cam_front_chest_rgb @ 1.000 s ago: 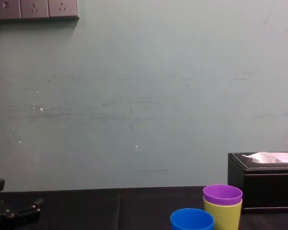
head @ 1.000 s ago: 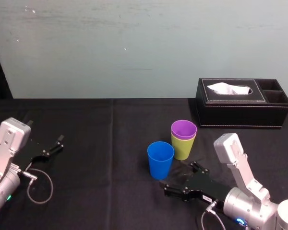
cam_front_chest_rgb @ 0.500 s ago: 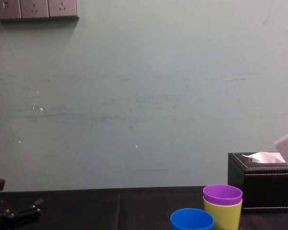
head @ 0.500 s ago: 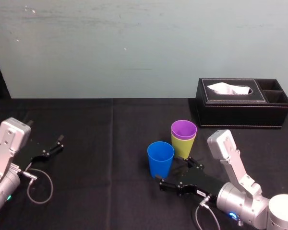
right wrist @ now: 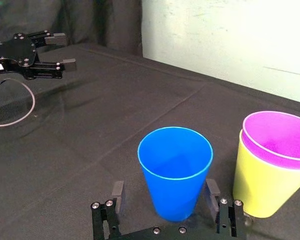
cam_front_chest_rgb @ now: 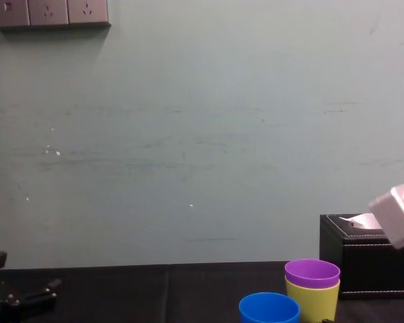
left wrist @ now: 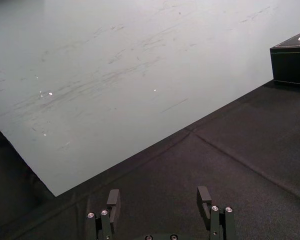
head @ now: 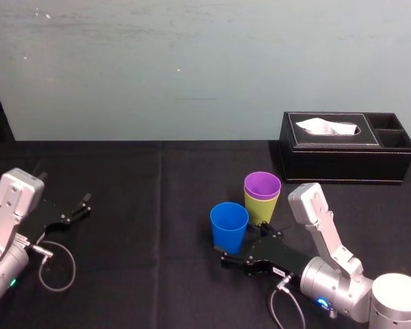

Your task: Stack the three plastic cups sequentially using one hand.

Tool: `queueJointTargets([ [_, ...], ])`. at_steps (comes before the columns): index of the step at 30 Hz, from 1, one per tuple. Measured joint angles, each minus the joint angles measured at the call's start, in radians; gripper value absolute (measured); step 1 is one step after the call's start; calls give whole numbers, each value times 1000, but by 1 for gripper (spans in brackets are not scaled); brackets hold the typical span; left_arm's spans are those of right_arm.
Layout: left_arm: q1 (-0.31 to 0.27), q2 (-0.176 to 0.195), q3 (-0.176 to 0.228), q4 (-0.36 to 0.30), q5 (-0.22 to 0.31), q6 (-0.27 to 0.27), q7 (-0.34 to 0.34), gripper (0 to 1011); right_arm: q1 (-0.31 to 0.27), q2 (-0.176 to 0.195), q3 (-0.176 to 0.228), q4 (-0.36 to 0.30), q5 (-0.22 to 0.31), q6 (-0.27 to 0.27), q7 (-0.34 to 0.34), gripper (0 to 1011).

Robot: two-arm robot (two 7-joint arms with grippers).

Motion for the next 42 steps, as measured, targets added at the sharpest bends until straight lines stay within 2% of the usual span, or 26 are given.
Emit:
queueJointTargets([
  [18, 0, 0, 0, 0, 0, 0, 0, 1000, 24, -26, -3, 32, -3, -9, 5, 1003],
  [32, 0, 0, 0, 0, 0, 0, 0, 1000, 22, -47, 10, 47, -15, -11, -29, 1003],
  [42, 0, 0, 0, 0, 0, 0, 0, 1000, 46, -77, 11, 91, -29, -24, -36, 1003],
])
